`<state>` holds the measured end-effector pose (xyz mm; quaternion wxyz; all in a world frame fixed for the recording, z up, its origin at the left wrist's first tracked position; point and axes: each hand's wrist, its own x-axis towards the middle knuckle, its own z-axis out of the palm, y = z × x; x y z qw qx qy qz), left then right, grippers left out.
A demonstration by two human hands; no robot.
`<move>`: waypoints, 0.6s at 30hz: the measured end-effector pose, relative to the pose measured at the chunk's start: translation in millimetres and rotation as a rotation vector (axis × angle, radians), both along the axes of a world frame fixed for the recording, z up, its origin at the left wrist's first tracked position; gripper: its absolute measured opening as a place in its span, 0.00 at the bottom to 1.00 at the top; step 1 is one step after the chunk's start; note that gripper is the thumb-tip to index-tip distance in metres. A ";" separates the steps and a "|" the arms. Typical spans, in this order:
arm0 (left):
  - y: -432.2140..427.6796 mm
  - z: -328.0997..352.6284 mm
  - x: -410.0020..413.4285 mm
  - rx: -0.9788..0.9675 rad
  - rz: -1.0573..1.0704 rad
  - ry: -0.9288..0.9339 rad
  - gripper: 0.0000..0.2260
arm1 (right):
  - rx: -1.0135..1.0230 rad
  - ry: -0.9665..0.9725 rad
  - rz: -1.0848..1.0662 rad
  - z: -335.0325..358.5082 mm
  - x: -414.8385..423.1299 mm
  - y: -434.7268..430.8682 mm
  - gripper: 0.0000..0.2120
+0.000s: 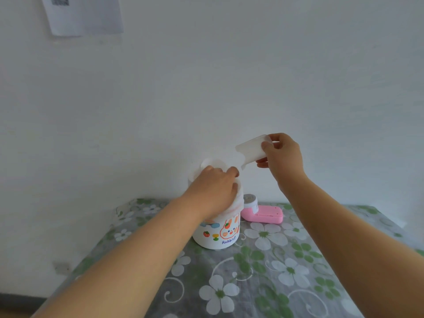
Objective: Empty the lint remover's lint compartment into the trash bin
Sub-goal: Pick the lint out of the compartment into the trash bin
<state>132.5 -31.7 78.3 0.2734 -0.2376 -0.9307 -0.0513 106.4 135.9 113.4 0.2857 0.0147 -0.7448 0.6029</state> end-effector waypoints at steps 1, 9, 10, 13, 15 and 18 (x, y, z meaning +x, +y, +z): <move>2.7 -3.2 -0.5 -0.045 0.005 -0.032 0.16 | 0.004 0.001 -0.007 0.2 0.3 1.0 0.10; 12.8 -8.8 0.2 -0.210 0.067 -0.128 0.22 | 0.024 0.012 -0.023 1.1 0.4 7.4 0.08; 14.8 -7.4 -0.4 -0.238 0.080 -0.128 0.22 | 0.023 0.013 -0.022 0.8 0.3 6.9 0.08; 21.6 -4.2 -3.6 -0.323 0.123 -0.142 0.24 | 0.018 0.011 -0.016 0.2 0.4 5.4 0.08; 24.2 -3.1 -7.2 -0.351 0.129 -0.157 0.23 | 0.016 0.010 -0.013 -0.2 0.7 5.1 0.09; 24.6 -2.1 -9.9 -0.357 0.125 -0.172 0.22 | 0.011 0.012 -0.010 -0.4 0.9 6.9 0.09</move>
